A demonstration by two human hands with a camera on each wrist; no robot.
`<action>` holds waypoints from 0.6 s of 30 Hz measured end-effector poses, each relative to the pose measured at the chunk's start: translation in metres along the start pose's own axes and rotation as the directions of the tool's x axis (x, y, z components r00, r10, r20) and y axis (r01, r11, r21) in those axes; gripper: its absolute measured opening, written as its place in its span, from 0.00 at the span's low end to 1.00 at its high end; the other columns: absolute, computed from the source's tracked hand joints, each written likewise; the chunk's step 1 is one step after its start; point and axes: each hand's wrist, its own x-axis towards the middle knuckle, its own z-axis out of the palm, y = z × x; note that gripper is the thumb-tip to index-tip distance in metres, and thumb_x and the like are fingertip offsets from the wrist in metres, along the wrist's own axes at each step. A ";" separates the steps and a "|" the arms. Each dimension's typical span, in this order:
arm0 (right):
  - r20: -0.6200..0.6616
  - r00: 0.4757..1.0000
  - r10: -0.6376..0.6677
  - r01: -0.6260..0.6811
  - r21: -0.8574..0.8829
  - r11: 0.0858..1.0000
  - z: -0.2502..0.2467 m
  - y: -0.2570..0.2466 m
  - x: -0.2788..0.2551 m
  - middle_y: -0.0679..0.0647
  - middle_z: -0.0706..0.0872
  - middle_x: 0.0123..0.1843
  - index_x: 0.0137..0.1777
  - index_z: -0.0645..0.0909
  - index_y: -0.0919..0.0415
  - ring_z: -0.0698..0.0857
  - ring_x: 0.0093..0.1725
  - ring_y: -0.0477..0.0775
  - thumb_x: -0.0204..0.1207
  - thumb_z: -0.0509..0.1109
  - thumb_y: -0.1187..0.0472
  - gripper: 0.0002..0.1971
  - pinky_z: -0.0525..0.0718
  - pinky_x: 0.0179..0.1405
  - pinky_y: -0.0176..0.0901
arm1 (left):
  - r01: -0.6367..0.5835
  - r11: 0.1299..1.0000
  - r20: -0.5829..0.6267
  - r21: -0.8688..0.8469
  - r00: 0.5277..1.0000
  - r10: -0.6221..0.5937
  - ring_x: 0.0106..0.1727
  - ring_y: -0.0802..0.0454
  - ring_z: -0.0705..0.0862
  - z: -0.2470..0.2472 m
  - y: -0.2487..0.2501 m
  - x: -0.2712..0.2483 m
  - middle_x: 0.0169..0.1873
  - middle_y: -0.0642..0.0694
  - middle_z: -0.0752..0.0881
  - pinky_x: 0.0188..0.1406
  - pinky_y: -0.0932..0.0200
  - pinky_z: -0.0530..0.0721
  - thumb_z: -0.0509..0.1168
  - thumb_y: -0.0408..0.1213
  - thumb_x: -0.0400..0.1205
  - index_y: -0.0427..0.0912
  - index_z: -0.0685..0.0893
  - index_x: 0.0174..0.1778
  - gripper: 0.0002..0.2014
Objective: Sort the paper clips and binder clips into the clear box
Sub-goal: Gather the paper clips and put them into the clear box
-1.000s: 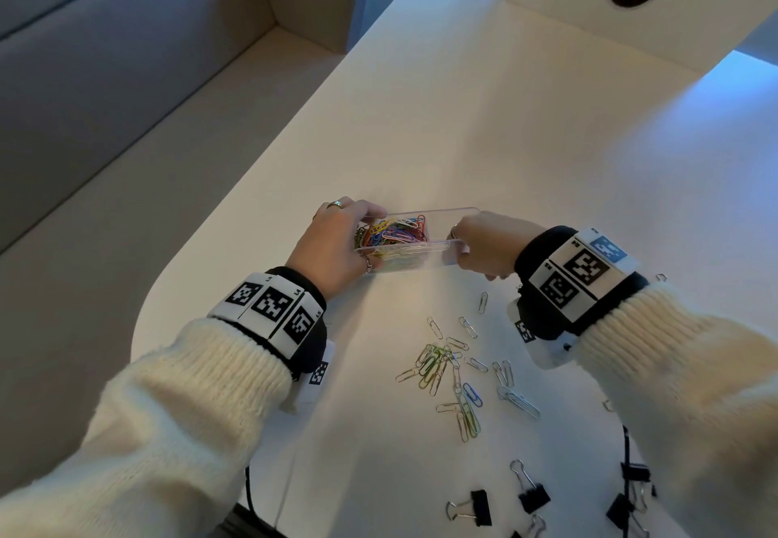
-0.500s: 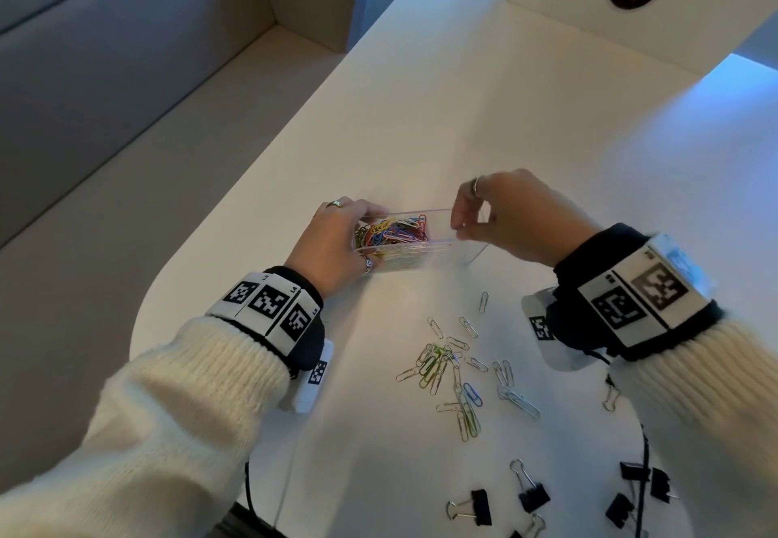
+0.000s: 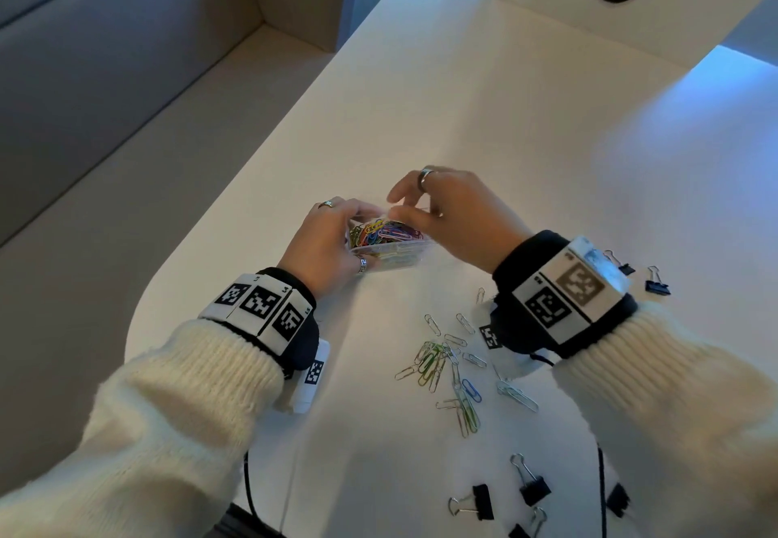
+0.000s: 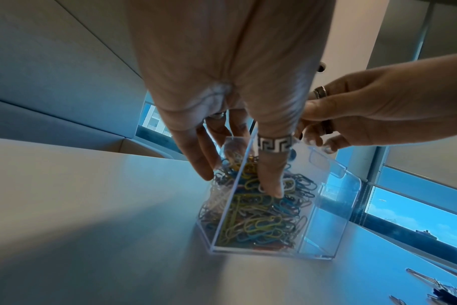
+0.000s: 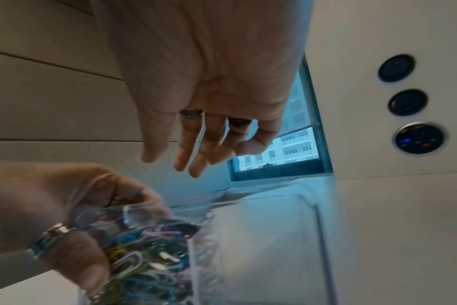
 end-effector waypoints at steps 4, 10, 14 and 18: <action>0.092 0.984 0.150 -0.124 -0.244 0.962 -0.022 0.013 -0.013 0.48 0.75 0.63 0.69 0.71 0.46 0.69 0.65 0.54 0.62 0.74 0.39 0.34 0.68 0.65 0.54 | -0.001 0.999 0.025 0.045 1.000 -0.001 0.56 0.46 0.79 0.000 0.000 0.002 0.47 0.50 0.77 0.61 0.51 0.77 0.77 0.28 0.63 0.43 0.82 0.59 0.27; 0.090 0.975 0.201 -0.164 -0.309 0.937 -0.018 0.033 -0.022 0.51 0.74 0.68 0.71 0.72 0.49 0.77 0.65 0.57 0.72 0.73 0.58 0.27 0.75 0.65 0.52 | 0.020 0.998 0.001 0.064 1.000 -0.020 0.59 0.42 0.77 0.004 0.000 0.005 0.52 0.43 0.80 0.64 0.47 0.76 0.75 0.26 0.64 0.42 0.81 0.60 0.27; 0.019 0.986 0.164 -0.151 -0.301 0.942 -0.014 0.037 -0.022 0.51 0.75 0.69 0.73 0.70 0.50 0.76 0.67 0.56 0.73 0.71 0.61 0.28 0.76 0.66 0.53 | 0.024 0.996 -0.014 0.091 1.000 -0.023 0.59 0.41 0.77 0.008 0.002 0.007 0.52 0.42 0.80 0.64 0.45 0.75 0.75 0.26 0.65 0.40 0.80 0.60 0.26; -0.019 0.978 0.207 -0.208 -0.138 0.968 -0.032 0.043 -0.039 0.53 0.70 0.73 0.77 0.62 0.50 0.76 0.67 0.56 0.74 0.71 0.54 0.33 0.75 0.69 0.52 | 0.059 0.991 -0.032 0.119 0.998 -0.055 0.60 0.39 0.77 0.011 0.005 0.008 0.54 0.39 0.81 0.63 0.44 0.75 0.76 0.28 0.65 0.40 0.80 0.60 0.26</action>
